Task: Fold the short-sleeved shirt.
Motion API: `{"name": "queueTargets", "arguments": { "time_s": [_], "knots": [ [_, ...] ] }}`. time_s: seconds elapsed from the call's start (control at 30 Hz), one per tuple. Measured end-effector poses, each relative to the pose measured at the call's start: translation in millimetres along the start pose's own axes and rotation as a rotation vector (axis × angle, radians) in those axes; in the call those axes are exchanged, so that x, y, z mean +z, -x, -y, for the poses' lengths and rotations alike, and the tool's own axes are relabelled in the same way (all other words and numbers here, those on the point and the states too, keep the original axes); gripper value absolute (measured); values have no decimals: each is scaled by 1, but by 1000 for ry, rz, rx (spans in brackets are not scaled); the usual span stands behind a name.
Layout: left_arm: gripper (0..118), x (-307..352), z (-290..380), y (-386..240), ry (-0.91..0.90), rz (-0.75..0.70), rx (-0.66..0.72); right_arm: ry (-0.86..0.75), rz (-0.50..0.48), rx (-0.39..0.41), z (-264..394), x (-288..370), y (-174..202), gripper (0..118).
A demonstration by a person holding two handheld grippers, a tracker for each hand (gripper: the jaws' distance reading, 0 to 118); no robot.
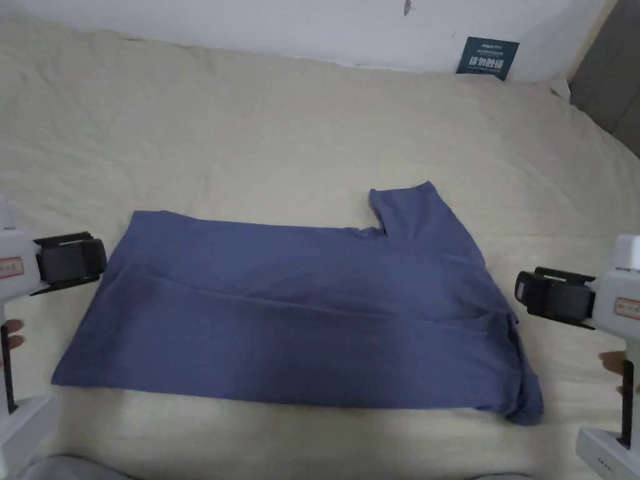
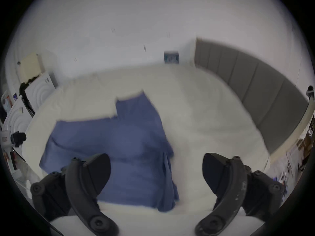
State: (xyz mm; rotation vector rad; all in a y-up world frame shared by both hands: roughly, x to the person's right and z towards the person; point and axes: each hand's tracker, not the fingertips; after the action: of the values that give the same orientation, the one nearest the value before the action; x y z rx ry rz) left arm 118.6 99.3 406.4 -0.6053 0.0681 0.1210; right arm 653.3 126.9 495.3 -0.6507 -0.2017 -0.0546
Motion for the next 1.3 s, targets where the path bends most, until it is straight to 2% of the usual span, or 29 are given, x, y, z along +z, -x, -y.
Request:
{"name": "queueTargets", "arguments": {
  "time_s": [0.07, 0.23, 0.4, 0.5, 0.53, 0.57, 0.6, 0.63, 0.67, 0.7, 0.73, 0.8, 0.97, 1.17, 1.2, 1.23, 1.27, 1.3],
  "knots": [
    [118, 18, -9, -19, -173, -4, -58, -148, 0, 29, -10, 20, 14, 118],
    [118, 48, -13, -59, -425, 2, -112, -434, -41, 60, -17, 52, 48, 118],
    [118, 53, -1, -85, -468, 29, -188, -499, -38, 59, -9, 54, 69, 118],
    [117, 51, 7, -96, -446, 51, -225, -495, -31, 22, -6, 49, 74, 118],
    [108, 50, 9, -98, -437, 64, -234, -475, -14, 14, -6, 47, 75, 118],
    [89, 49, 12, -99, -430, 76, -238, -468, -12, 15, -6, 46, 76, 118],
    [54, 48, 14, -101, -419, 83, -243, -470, -19, 13, -4, 44, 75, 103],
    [25, 48, 14, -103, -407, 86, -248, -469, -37, 11, -4, 44, 75, 82],
    [10, 45, 15, -104, -392, 91, -249, -467, -42, 14, -4, 44, 76, 56],
    [6, 43, 15, -106, -377, 96, -243, -461, -44, 19, -5, 42, 78, 23],
    [0, 42, 16, -106, -372, 97, -233, -451, -52, 29, -5, 39, 79, 9],
    [0, 40, 16, -106, -357, 114, -222, -439, -59, 27, -4, 35, 79, 1],
    [0, 31, 7, -108, -318, 111, -257, -394, -102, 11, -8, 21, 83, 1],
    [0, -11, -45, -96, -220, 90, -227, -361, -105, 14, -21, 6, 86, 1],
    [3, -24, -57, -93, -182, 79, -216, -356, -107, 15, -24, 1, 86, 1],
    [11, -38, -66, -89, -155, 61, -210, -350, -106, 13, -27, -4, 86, 1],
    [26, -52, -74, -86, -121, 55, -204, -342, -106, 11, -30, -7, 88, 1],
    [48, -69, -85, -82, -55, 48, -182, -332, -108, 11, -33, -13, 89, 1]
  ]
}}
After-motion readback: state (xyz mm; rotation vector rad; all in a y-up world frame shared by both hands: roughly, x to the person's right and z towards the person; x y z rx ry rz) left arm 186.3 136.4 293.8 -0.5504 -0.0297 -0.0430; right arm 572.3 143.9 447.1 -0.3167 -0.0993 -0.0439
